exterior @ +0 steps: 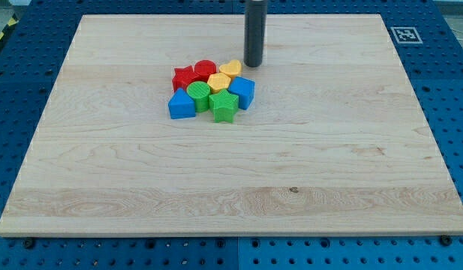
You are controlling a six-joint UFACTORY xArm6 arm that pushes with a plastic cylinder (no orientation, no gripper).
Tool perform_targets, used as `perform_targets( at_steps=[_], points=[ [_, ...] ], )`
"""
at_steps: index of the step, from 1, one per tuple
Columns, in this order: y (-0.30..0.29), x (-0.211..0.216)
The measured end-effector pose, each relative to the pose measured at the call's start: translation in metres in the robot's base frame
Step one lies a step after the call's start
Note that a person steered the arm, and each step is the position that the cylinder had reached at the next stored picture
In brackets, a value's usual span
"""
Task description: Separate hexagon from blue cube
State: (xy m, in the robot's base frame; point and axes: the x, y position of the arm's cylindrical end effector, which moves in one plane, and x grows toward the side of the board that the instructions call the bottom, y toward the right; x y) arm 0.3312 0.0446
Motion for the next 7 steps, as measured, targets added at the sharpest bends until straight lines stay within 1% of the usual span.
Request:
perform_targets(
  at_steps=[2,3,4,5,6,7],
  points=[
    [0.008,0.031],
    [0.008,0.036],
    [-0.004,0.051],
    [-0.032,0.039],
    [-0.054,0.039],
    [-0.053,0.052]
  ],
)
